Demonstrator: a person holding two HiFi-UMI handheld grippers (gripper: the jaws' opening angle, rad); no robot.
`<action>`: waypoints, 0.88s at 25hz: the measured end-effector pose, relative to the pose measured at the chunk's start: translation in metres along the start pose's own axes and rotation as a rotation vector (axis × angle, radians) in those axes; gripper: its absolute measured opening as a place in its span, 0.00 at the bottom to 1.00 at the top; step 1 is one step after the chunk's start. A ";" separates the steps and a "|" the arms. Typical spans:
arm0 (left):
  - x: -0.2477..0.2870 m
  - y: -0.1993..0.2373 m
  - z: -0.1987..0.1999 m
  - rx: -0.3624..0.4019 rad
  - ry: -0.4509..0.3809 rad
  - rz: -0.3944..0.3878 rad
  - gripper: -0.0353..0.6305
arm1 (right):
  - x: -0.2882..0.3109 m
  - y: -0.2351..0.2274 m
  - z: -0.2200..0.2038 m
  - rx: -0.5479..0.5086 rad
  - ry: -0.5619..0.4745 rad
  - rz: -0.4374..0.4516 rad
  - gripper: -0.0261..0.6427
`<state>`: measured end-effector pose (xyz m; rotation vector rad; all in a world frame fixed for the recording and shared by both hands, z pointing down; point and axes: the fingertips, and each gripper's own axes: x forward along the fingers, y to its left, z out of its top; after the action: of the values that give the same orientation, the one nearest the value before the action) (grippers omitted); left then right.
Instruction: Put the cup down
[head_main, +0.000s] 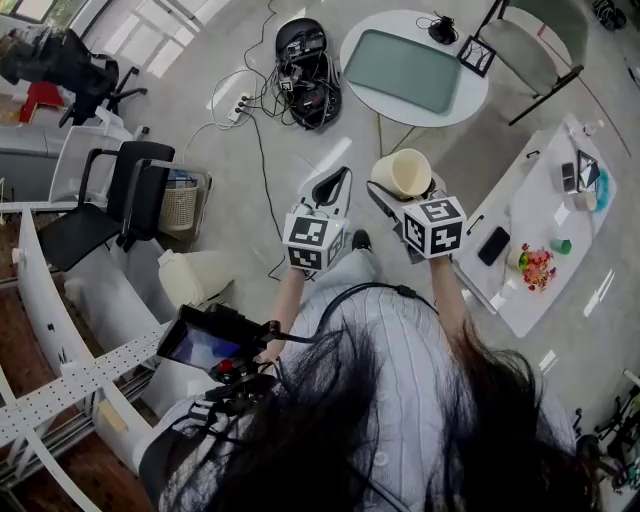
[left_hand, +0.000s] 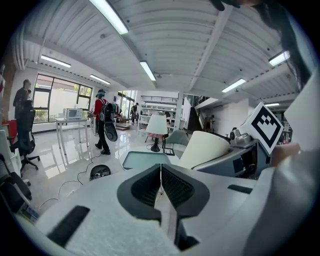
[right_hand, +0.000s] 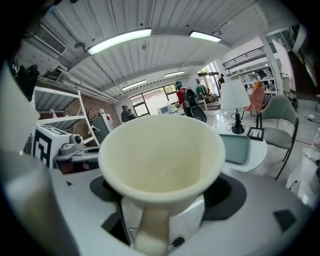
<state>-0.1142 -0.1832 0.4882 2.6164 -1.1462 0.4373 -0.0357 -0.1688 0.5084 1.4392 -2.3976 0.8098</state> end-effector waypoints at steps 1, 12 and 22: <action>0.003 0.005 0.001 -0.002 0.000 -0.004 0.08 | 0.004 -0.001 0.002 0.001 0.002 -0.005 0.66; 0.038 0.035 0.010 -0.003 0.003 -0.071 0.08 | 0.037 -0.017 0.021 0.030 0.001 -0.068 0.66; 0.047 0.048 0.013 -0.004 -0.005 -0.082 0.08 | 0.043 -0.031 0.031 0.031 -0.005 -0.107 0.66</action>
<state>-0.1172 -0.2507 0.4989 2.6514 -1.0359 0.4112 -0.0275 -0.2296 0.5127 1.5676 -2.2982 0.8216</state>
